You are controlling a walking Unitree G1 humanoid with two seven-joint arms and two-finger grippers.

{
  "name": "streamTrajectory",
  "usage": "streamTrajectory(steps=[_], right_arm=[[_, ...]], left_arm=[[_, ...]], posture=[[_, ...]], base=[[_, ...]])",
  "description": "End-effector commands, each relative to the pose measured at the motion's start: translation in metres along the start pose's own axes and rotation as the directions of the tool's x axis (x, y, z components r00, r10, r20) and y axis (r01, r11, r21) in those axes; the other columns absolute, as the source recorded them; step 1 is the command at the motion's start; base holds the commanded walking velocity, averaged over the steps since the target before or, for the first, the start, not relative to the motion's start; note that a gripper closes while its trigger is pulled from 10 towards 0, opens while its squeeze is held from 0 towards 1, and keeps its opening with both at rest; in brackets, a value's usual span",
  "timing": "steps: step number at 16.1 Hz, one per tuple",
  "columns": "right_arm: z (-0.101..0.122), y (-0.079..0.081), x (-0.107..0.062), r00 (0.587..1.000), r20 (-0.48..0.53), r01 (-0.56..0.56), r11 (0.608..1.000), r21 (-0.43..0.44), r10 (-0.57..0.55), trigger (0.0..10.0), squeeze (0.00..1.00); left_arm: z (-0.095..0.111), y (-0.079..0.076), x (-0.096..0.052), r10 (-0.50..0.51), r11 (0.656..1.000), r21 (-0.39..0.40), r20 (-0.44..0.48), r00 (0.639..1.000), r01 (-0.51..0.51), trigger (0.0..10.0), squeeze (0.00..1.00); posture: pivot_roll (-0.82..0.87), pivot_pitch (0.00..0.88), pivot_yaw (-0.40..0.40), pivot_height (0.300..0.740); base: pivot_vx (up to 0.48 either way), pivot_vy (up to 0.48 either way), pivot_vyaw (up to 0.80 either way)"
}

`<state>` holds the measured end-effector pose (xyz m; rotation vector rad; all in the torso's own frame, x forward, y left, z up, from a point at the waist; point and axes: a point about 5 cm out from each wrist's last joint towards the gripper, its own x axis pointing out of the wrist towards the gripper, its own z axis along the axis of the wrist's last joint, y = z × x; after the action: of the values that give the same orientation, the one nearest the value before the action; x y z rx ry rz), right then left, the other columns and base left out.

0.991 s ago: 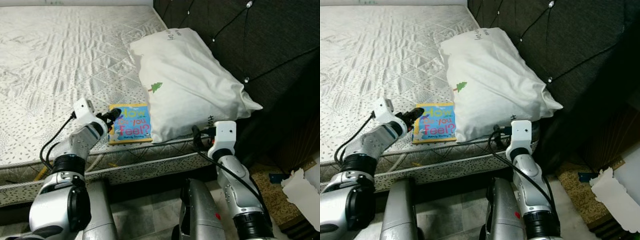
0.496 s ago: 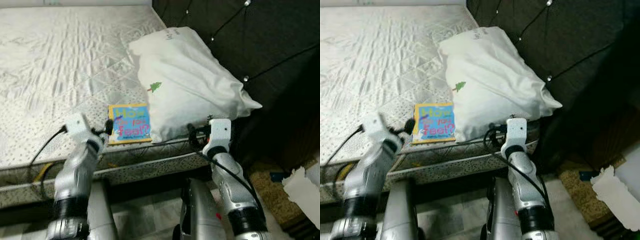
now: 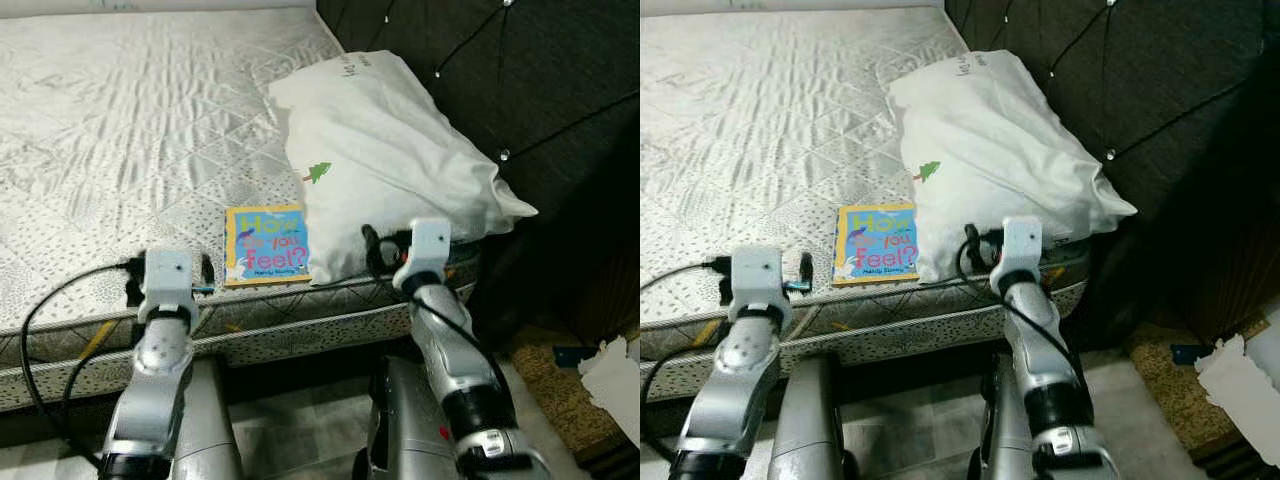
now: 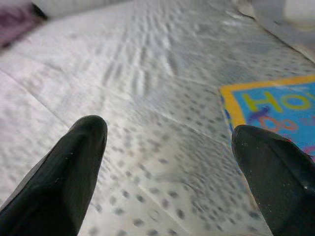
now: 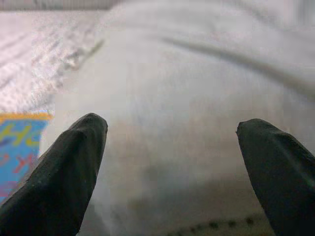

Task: Clean up the room

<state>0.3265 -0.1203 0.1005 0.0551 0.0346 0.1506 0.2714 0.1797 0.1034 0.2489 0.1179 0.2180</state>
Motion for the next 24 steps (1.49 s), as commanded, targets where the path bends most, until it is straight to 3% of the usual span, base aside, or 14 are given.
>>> streamTrajectory(steps=[1, 6, 11, 15, 19, 22, 24], right_arm=[[0.005, -0.001, 0.005, 1.0, 0.027, -0.007, 0.999, 0.036, 0.006, 10.0, 0.0], [0.023, 0.004, 0.018, 0.993, 0.111, -0.037, 0.997, 0.062, 0.03, 10.0, 0.0], [0.031, 0.011, 0.02, 0.986, 0.166, -0.049, 0.993, 0.105, 0.031, 10.0, 0.0], [0.026, 0.012, 0.02, 0.987, 0.161, -0.042, 0.994, 0.101, 0.025, 10.0, 0.0], [0.011, 0.015, 0.013, 0.992, 0.12, -0.054, 0.996, 0.073, 0.045, 10.0, 0.0], [0.001, 0.012, 0.006, 0.995, 0.1, -0.014, 0.997, 0.077, 0.006, 10.0, 0.0], [-0.005, 0.009, 0.003, 0.996, 0.07, 0.055, 0.997, 0.062, -0.06, 10.0, 0.0]], left_arm=[[0.018, -0.004, 0.003, -0.077, 0.997, -0.005, 0.133, 0.988, 0.078, 10.0, 0.0], [0.022, -0.006, 0.017, -0.109, 0.994, 0.042, 0.222, 0.969, 0.102, 10.0, 0.0], [0.032, -0.014, 0.025, -0.188, 0.981, 0.008, 0.292, 0.938, 0.194, 10.0, 0.0], [0.031, -0.02, 0.03, -0.223, 0.974, 0.02, 0.296, 0.929, 0.227, 10.0, 0.0], [0.021, -0.022, 0.029, -0.202, 0.978, 0.001, 0.262, 0.944, 0.21, 10.0, 0.0], [0.012, -0.024, 0.024, -0.217, 0.976, 0.019, 0.233, 0.948, 0.218, 10.0, 0.0], [0.009, -0.028, 0.018, -0.255, 0.967, 0.041, 0.235, 0.938, 0.252, 10.0, 0.0]], posture=[[0.12, 0.0, -0.027, 0.505], [0.12, 0.0, -0.018, 0.505], [0.1, 0.0, 0.039, 0.569], [0.1, 0.0, 0.036, 0.624], [0.12, 0.0, 0.01, 0.679], [0.12, 0.0, 0.034, 0.719], [0.12, 0.0, 0.037, 0.719]], base=[[0.0, 0.0, 0.0], [0.0, 0.0, 0.0], [0.0, 0.0, 0.0], [0.0, 0.0, 0.0], [0.0, 0.0, 0.0], [0.0, 0.0, 0.0], [0.0, 0.0, 0.0]])
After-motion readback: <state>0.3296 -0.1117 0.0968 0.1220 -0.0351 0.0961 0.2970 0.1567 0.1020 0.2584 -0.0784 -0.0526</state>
